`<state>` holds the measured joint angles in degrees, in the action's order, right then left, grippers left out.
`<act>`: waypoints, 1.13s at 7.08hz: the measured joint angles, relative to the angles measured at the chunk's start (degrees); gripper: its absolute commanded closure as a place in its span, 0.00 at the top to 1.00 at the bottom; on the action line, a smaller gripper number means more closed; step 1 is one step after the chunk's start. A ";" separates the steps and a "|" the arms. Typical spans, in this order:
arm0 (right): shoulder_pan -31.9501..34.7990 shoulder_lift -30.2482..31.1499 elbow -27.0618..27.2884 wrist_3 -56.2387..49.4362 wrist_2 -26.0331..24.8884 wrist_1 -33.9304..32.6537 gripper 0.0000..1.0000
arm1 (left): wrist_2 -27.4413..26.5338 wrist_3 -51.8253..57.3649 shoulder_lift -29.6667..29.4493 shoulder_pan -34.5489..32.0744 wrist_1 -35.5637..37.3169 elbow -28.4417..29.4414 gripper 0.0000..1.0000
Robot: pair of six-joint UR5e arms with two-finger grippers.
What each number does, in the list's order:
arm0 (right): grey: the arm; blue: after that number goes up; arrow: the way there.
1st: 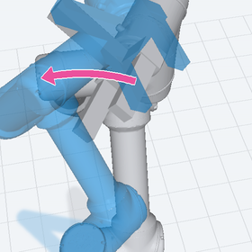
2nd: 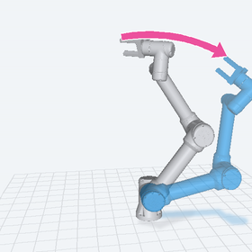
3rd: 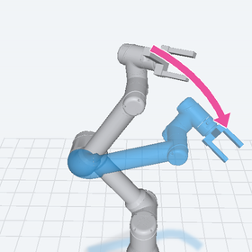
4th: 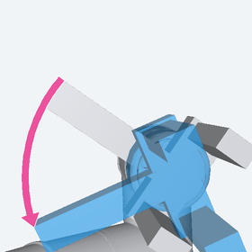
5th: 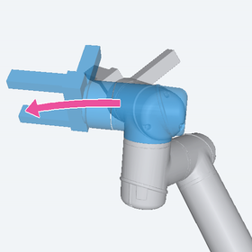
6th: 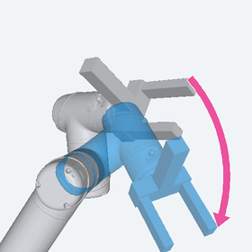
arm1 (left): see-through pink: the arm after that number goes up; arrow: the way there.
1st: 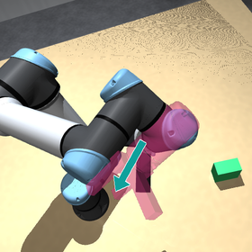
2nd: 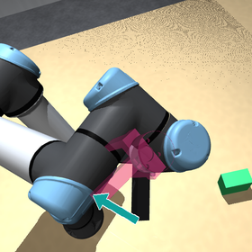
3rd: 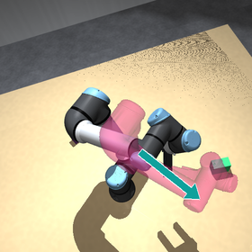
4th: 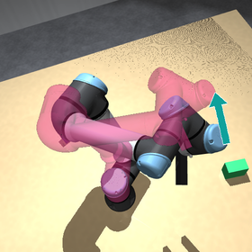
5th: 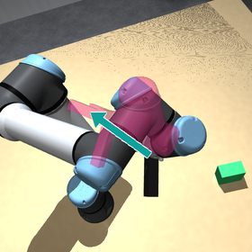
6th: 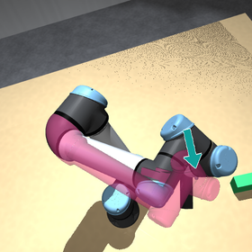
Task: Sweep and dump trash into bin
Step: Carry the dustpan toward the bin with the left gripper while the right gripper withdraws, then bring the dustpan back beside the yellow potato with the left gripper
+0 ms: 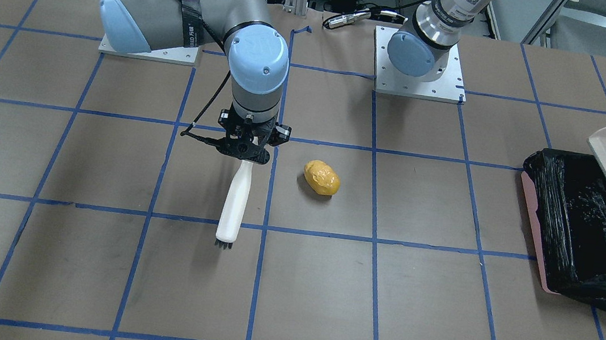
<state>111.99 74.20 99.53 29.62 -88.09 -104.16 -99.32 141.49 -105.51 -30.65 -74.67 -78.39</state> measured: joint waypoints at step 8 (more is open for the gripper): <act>-2.35 0.21 -0.12 0.25 -0.76 -4.77 0.00 | 2.32 -1.37 0.26 -7.14 -0.83 -3.29 0.00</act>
<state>109.64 74.42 99.40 29.86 -88.85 -108.93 -97.00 140.13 -105.26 -37.79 -75.49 -81.67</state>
